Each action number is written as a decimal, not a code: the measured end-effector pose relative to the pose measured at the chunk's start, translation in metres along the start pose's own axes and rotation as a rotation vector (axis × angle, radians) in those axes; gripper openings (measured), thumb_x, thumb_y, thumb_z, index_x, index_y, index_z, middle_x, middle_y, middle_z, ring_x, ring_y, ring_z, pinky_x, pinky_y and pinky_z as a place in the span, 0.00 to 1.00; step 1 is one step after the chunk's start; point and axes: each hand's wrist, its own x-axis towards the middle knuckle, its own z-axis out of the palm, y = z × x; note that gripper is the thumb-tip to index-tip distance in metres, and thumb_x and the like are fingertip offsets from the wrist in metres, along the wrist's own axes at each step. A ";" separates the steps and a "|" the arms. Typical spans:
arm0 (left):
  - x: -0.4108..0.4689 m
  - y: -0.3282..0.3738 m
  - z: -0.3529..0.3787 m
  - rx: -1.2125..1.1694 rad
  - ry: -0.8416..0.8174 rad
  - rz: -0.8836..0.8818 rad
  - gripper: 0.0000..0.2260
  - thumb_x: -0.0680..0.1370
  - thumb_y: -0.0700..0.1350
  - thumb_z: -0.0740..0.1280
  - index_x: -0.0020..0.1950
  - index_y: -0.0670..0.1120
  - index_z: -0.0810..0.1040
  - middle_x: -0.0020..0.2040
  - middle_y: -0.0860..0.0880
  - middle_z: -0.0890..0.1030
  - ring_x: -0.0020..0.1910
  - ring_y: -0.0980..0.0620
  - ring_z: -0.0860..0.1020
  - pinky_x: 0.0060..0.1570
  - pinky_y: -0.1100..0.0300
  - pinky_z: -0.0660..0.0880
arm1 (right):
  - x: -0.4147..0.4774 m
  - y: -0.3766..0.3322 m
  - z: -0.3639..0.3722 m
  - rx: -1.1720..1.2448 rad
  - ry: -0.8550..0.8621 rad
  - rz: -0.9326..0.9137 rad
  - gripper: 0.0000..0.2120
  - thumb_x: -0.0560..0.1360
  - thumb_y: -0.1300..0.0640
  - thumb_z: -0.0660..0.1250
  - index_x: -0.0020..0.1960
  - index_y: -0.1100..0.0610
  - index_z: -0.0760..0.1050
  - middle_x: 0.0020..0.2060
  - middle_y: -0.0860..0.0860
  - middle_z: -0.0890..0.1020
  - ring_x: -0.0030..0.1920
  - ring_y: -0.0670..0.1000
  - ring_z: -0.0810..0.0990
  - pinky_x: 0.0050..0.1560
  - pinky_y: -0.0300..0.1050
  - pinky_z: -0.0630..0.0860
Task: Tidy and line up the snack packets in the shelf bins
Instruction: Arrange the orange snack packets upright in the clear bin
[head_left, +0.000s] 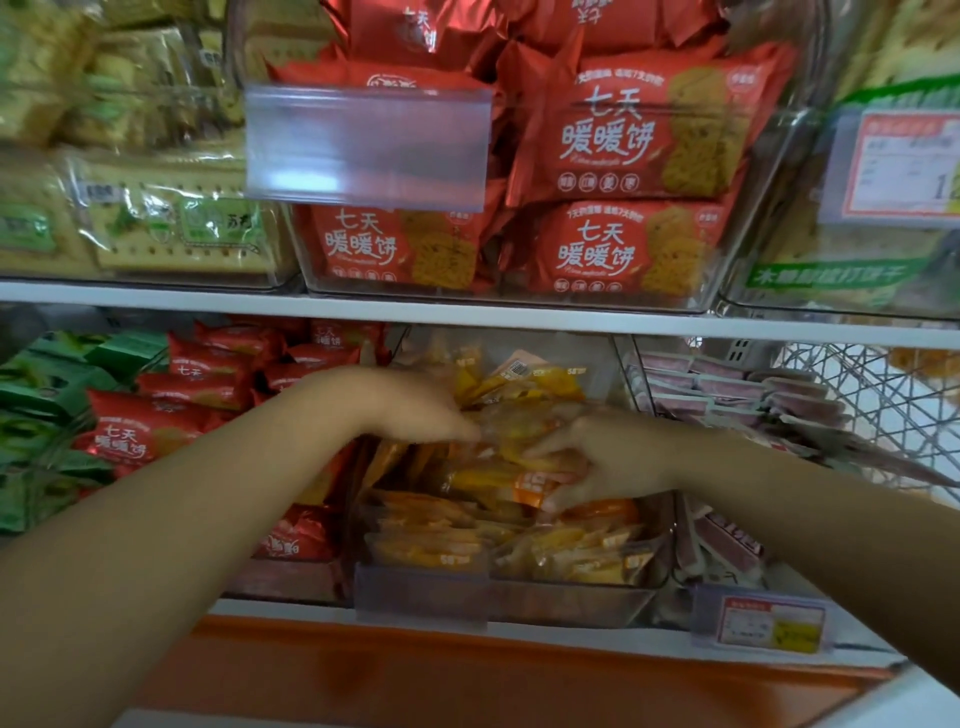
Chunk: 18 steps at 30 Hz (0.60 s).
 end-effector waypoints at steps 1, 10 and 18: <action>-0.002 0.003 0.002 0.054 -0.052 -0.006 0.22 0.77 0.61 0.61 0.68 0.54 0.72 0.78 0.51 0.52 0.75 0.46 0.54 0.71 0.52 0.58 | 0.006 -0.001 0.000 -0.033 -0.013 0.015 0.32 0.70 0.37 0.68 0.71 0.43 0.64 0.68 0.52 0.67 0.67 0.54 0.67 0.63 0.46 0.69; -0.010 -0.013 0.027 0.094 0.111 0.031 0.31 0.74 0.61 0.67 0.73 0.63 0.59 0.78 0.53 0.38 0.76 0.45 0.38 0.71 0.38 0.37 | 0.052 0.014 -0.003 0.014 0.167 0.084 0.16 0.77 0.52 0.63 0.65 0.48 0.74 0.62 0.50 0.77 0.60 0.52 0.75 0.58 0.44 0.72; -0.001 0.002 0.029 0.362 0.241 0.148 0.32 0.72 0.63 0.67 0.73 0.55 0.66 0.75 0.49 0.30 0.73 0.43 0.30 0.66 0.32 0.29 | 0.044 0.018 -0.005 0.150 0.288 0.110 0.26 0.67 0.50 0.75 0.63 0.53 0.74 0.66 0.52 0.72 0.65 0.53 0.70 0.66 0.46 0.67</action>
